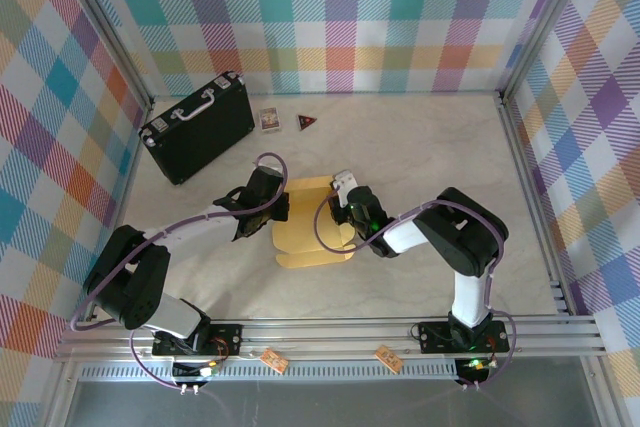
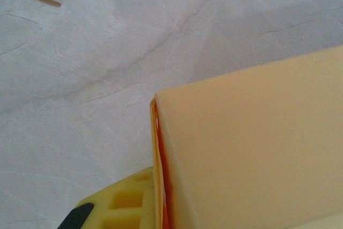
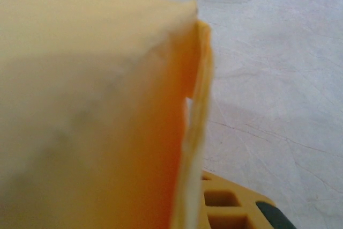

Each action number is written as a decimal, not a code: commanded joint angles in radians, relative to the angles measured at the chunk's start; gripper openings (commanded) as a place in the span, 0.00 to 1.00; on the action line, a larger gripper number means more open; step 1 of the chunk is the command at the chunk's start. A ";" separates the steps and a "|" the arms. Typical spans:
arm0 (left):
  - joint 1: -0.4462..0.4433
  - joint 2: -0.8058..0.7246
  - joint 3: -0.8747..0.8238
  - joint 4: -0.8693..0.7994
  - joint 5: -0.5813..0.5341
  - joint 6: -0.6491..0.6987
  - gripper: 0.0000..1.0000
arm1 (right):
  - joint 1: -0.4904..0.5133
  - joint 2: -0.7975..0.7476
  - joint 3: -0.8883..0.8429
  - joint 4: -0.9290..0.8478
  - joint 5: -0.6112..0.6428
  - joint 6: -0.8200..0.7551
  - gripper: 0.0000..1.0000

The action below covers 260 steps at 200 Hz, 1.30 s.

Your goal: Fold the paper box

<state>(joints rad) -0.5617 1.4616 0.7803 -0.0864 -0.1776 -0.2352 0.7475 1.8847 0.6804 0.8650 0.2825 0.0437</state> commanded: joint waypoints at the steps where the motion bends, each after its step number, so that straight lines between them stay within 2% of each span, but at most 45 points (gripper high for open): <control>1: -0.001 -0.029 -0.005 0.009 0.003 0.011 0.00 | -0.004 0.023 -0.021 0.038 0.026 -0.033 0.00; 18: -0.003 -0.027 -0.004 0.009 0.001 0.012 0.00 | -0.004 0.018 -0.010 0.027 0.009 -0.043 0.01; 26: -0.002 -0.027 -0.005 0.009 0.001 0.012 0.00 | -0.003 0.017 -0.008 0.026 -0.005 -0.047 0.05; 31: -0.002 -0.027 -0.005 0.008 -0.001 0.012 0.00 | -0.004 0.015 -0.008 0.028 -0.015 -0.046 0.11; 50: -0.003 -0.024 -0.005 0.009 -0.002 0.013 0.00 | -0.004 0.003 -0.002 0.003 -0.006 -0.028 0.46; 57: -0.002 -0.023 -0.005 0.009 -0.002 0.014 0.00 | -0.004 -0.003 -0.006 0.004 0.006 -0.019 0.53; 64: -0.002 -0.020 -0.004 0.011 -0.002 0.014 0.00 | -0.004 -0.012 -0.015 0.016 0.013 -0.018 0.55; 97: -0.002 -0.009 0.001 0.008 -0.002 0.015 0.00 | -0.003 -0.043 -0.041 0.059 0.020 -0.047 0.55; 141: -0.003 -0.013 0.000 0.007 -0.004 0.014 0.00 | -0.002 -0.115 -0.068 0.109 -0.046 -0.062 0.52; 179: -0.004 -0.015 0.000 0.005 -0.002 0.015 0.00 | -0.002 -0.147 -0.053 0.073 -0.067 -0.091 0.52; 260: -0.004 -0.019 -0.001 0.006 0.001 0.014 0.00 | -0.002 -0.130 -0.036 0.069 -0.020 -0.103 0.30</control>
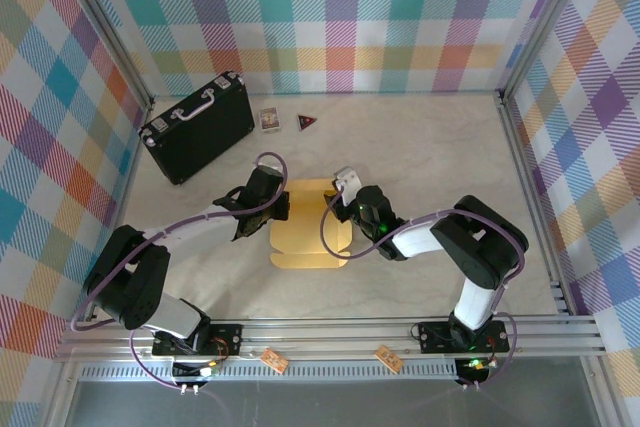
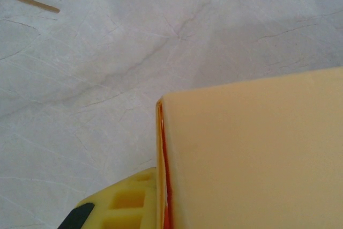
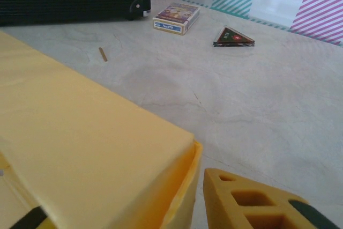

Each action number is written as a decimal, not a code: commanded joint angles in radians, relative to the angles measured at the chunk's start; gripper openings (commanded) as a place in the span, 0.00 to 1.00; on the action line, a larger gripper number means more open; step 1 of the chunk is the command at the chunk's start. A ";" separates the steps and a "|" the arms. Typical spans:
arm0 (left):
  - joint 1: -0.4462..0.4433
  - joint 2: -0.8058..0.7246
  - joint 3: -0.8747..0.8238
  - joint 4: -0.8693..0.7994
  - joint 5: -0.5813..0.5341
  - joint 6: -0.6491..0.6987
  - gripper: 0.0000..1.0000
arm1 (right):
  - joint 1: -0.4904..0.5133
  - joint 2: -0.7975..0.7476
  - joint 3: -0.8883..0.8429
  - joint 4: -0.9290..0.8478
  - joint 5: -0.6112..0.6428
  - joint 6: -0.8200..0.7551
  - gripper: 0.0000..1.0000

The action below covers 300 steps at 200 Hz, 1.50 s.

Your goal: Fold the paper box

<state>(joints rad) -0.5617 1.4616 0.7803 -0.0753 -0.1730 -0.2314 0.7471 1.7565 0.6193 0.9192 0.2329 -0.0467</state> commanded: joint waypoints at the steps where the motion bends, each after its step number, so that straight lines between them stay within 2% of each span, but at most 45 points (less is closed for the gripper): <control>1: -0.004 -0.019 0.000 -0.006 -0.004 0.010 0.00 | 0.000 0.000 0.027 0.013 0.030 -0.013 0.30; 19: -0.004 -0.018 0.000 -0.005 -0.004 0.010 0.00 | 0.000 0.014 0.054 -0.013 0.067 -0.009 0.21; 45: -0.006 -0.020 0.000 -0.004 -0.002 0.009 0.00 | -0.001 0.020 0.078 -0.050 0.109 0.011 0.00; 167: -0.007 -0.019 -0.001 -0.002 -0.004 0.010 0.00 | 0.009 0.023 0.082 -0.103 0.134 0.095 0.00; 195: -0.008 -0.022 -0.003 0.000 0.003 0.010 0.00 | 0.009 0.035 0.102 -0.127 0.118 0.092 0.24; 204: -0.008 -0.021 -0.004 0.002 0.004 0.010 0.00 | 0.010 0.036 0.109 -0.139 0.124 0.097 0.25; 217: -0.009 -0.017 0.000 -0.001 0.005 0.010 0.00 | 0.009 0.036 0.114 -0.139 0.144 0.103 0.21; 233: -0.008 -0.017 0.000 0.002 0.007 0.011 0.00 | 0.008 0.039 0.118 -0.137 0.172 0.109 0.10; 263: -0.009 -0.016 0.000 0.001 0.010 0.010 0.00 | 0.010 0.057 0.165 -0.196 0.237 0.140 0.00; 300: -0.009 -0.015 0.000 0.002 0.010 0.010 0.00 | 0.011 0.069 0.180 -0.220 0.316 0.182 0.00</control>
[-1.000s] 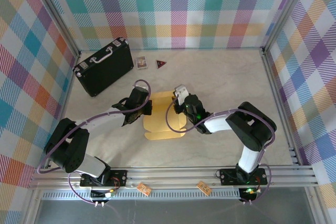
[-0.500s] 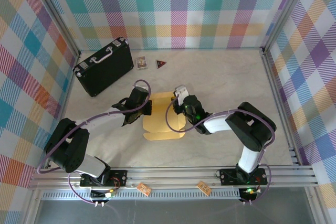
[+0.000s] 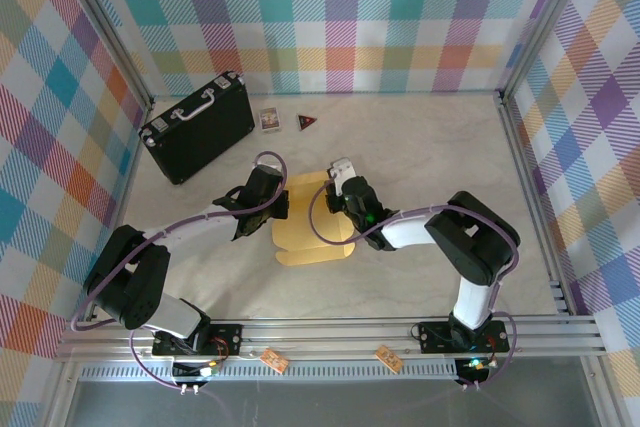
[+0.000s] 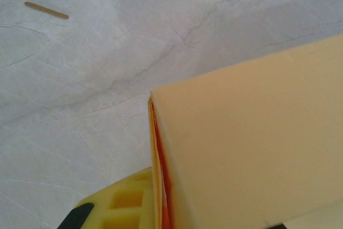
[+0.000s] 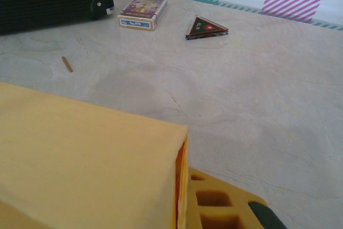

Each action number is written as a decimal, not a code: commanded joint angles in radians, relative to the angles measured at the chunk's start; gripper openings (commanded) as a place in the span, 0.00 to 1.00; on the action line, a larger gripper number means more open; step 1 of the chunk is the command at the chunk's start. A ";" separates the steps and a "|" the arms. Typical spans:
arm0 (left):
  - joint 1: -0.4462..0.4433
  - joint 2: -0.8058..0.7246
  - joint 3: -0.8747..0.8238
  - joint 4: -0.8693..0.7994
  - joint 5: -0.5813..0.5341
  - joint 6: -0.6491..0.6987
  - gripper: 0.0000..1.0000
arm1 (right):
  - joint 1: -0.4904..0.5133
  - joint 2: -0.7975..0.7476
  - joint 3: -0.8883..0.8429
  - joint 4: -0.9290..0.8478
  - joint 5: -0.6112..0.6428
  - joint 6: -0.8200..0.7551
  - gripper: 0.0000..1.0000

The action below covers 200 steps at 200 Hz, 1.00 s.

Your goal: Fold the paper box

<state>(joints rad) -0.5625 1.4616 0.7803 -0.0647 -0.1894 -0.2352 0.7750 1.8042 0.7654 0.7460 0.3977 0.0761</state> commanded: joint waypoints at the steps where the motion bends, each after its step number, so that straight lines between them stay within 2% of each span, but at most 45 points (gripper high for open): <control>1: -0.008 -0.014 0.000 -0.009 0.026 0.014 0.00 | -0.016 0.021 0.035 -0.049 0.152 0.060 0.00; 28: -0.008 -0.014 0.002 -0.013 0.024 0.014 0.00 | -0.017 0.035 0.036 -0.024 0.108 0.047 0.00; 39: -0.008 -0.017 0.000 -0.013 0.021 0.015 0.00 | -0.016 0.034 0.052 -0.059 0.092 0.043 0.13; 43: -0.008 -0.019 -0.001 -0.012 0.019 0.016 0.00 | -0.017 0.033 0.059 -0.075 0.092 0.046 0.14; 58: -0.008 -0.018 -0.002 -0.010 0.014 0.015 0.00 | -0.016 0.025 0.056 -0.085 0.085 0.056 0.00; 109: -0.008 -0.016 0.000 -0.013 0.010 0.016 0.04 | -0.016 0.000 -0.016 -0.027 0.132 0.110 0.00; 138: -0.009 -0.031 -0.006 -0.008 0.011 0.004 0.18 | -0.016 -0.013 -0.068 0.024 0.144 0.123 0.00; 176: -0.008 -0.017 0.005 -0.025 0.069 -0.011 0.34 | -0.016 -0.043 -0.092 0.021 0.158 0.138 0.00; 200: -0.009 -0.009 -0.020 0.017 0.080 -0.028 0.38 | -0.017 -0.042 -0.087 0.001 0.166 0.153 0.00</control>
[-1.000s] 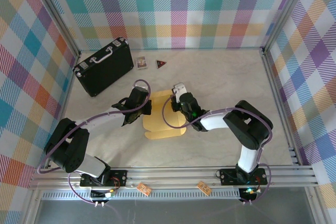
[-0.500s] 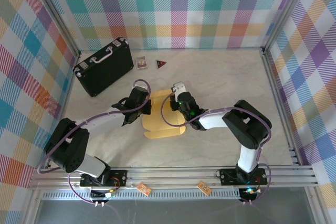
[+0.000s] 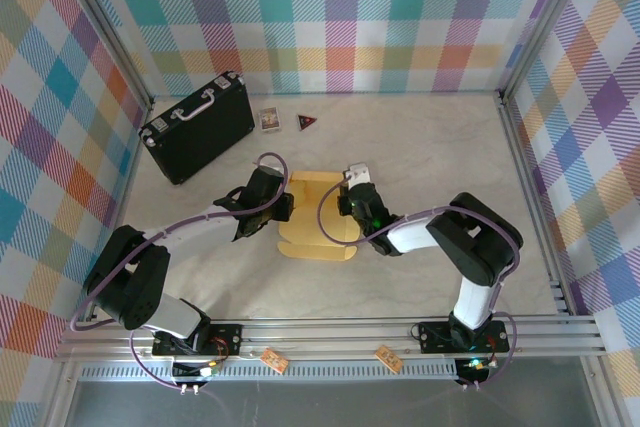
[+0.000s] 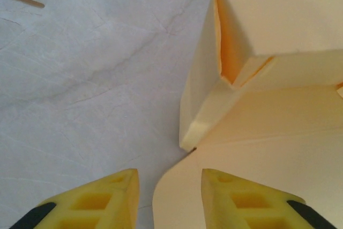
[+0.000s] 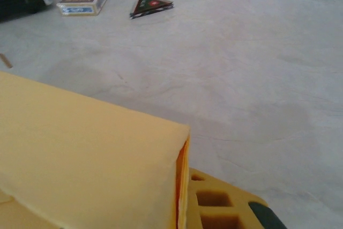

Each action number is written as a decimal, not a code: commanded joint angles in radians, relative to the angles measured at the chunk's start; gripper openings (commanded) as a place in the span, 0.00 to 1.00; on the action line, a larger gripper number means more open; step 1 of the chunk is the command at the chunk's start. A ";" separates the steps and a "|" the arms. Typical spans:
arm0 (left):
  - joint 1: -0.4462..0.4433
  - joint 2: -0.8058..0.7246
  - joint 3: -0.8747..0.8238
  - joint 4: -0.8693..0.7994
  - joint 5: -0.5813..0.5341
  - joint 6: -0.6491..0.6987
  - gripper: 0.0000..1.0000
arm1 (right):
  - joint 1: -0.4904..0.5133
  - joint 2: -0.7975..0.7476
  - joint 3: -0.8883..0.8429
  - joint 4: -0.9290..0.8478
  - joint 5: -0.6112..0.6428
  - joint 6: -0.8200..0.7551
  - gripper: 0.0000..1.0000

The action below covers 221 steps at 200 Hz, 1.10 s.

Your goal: Fold the paper box

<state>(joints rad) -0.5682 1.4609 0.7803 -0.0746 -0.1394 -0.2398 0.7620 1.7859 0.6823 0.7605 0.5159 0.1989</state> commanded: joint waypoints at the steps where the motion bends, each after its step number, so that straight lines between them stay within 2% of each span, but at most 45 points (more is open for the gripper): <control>1: -0.004 -0.008 -0.021 0.028 0.030 -0.025 0.38 | -0.004 -0.024 -0.003 -0.014 0.048 0.032 0.00; 61: -0.014 0.059 -0.058 0.161 0.039 -0.011 0.45 | -0.004 -0.007 -0.003 -0.004 0.039 0.046 0.00; 106: -0.018 0.093 -0.031 0.268 -0.005 0.088 0.46 | -0.005 -0.004 -0.002 0.003 0.002 0.042 0.00; 183: -0.019 0.208 0.047 0.330 -0.056 0.137 0.32 | -0.004 -0.020 -0.008 0.001 -0.055 0.046 0.00; 221: -0.019 0.240 0.056 0.349 -0.055 0.131 0.21 | -0.004 -0.021 -0.002 -0.018 -0.070 0.053 0.00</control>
<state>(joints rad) -0.5804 1.6794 0.8104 0.2306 -0.1757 -0.1150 0.7601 1.7847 0.6823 0.7399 0.4694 0.2295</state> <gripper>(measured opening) 0.238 0.109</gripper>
